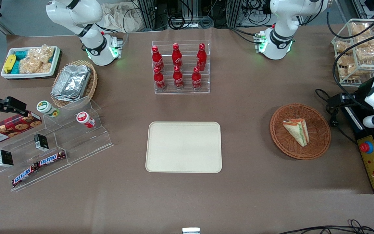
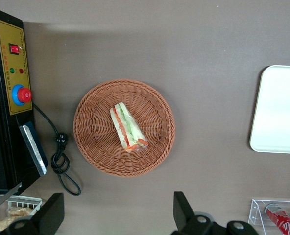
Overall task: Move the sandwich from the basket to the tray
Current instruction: 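Move the left gripper over the wrapped sandwich in the wicker basket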
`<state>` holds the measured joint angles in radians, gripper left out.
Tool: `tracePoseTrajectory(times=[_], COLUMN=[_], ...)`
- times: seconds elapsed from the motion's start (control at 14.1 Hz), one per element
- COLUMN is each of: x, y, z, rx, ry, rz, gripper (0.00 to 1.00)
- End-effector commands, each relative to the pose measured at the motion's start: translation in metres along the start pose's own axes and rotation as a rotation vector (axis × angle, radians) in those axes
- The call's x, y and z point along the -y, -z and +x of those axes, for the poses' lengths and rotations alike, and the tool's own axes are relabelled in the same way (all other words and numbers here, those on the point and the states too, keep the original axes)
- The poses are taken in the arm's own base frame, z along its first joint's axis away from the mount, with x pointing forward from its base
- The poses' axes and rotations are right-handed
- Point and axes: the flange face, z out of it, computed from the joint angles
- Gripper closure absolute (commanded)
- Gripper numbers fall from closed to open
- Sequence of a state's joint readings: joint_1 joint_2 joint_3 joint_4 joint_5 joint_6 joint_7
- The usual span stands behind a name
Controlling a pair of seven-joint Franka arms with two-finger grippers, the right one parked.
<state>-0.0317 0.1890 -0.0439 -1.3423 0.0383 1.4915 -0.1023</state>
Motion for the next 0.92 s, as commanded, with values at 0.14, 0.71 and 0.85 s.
tracePoseTrajectory(times=[0.14, 0.71, 0.85], x=[0.0, 0.022, 0.02], y=[0.006, -0.005, -0.014], z=[-0.003, 0.002, -0.001], rx=[0.008, 0.026, 0.047], ry=[0.003, 0.035, 0.041], rz=[-0.013, -0.015, -0.001], gripper=[0.0, 0.0, 0.01])
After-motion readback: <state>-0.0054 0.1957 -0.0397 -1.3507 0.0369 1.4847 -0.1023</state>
